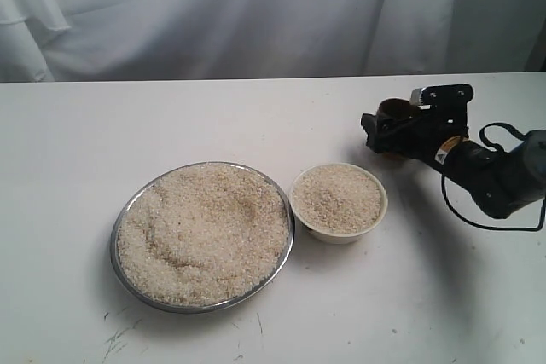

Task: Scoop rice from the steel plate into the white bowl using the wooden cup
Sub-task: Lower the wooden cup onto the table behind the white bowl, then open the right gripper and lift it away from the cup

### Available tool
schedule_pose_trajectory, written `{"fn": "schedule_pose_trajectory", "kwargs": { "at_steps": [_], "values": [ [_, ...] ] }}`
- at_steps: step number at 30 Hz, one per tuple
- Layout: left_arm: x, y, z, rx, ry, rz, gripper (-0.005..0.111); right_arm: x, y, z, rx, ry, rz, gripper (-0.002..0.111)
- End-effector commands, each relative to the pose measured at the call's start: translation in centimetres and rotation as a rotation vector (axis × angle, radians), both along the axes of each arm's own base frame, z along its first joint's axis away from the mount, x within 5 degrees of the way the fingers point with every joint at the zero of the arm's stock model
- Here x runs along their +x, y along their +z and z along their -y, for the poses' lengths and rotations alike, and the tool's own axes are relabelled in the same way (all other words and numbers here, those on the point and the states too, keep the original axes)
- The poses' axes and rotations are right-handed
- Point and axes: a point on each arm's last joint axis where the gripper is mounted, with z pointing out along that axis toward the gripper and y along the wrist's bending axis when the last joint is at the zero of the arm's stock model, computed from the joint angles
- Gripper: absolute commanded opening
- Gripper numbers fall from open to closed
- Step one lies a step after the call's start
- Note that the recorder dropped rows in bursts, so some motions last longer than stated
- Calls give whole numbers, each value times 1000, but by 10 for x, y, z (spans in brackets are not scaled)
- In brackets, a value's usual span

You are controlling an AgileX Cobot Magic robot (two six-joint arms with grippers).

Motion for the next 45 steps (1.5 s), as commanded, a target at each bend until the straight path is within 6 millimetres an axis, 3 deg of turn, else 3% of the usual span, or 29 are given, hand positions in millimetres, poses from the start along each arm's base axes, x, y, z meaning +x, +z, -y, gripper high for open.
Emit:
{"fn": "schedule_pose_trajectory", "kwargs": {
  "at_steps": [1, 10, 30, 33, 39, 42, 45],
  "values": [
    [0, -1, 0, -4, -1, 7, 0, 7, 5, 9, 109, -134, -15, 81],
    [0, -1, 0, -4, -1, 7, 0, 8, 11, 8, 197, -139, 17, 81],
    [0, -1, 0, -4, -1, 7, 0, -6, 10, -17, 288, 118, -99, 80],
    [0, -1, 0, -4, -1, 7, 0, -2, 31, -12, 313, 112, -38, 80],
    [0, -1, 0, -4, -1, 7, 0, 0, 94, -6, 312, 140, 106, 77],
    [0, -1, 0, -4, -1, 7, 0, -4, 124, -5, 307, 149, 129, 64],
    [0, -1, 0, -4, -1, 7, 0, -10, 155, -2, 304, 104, 62, 40]
  ]
}}
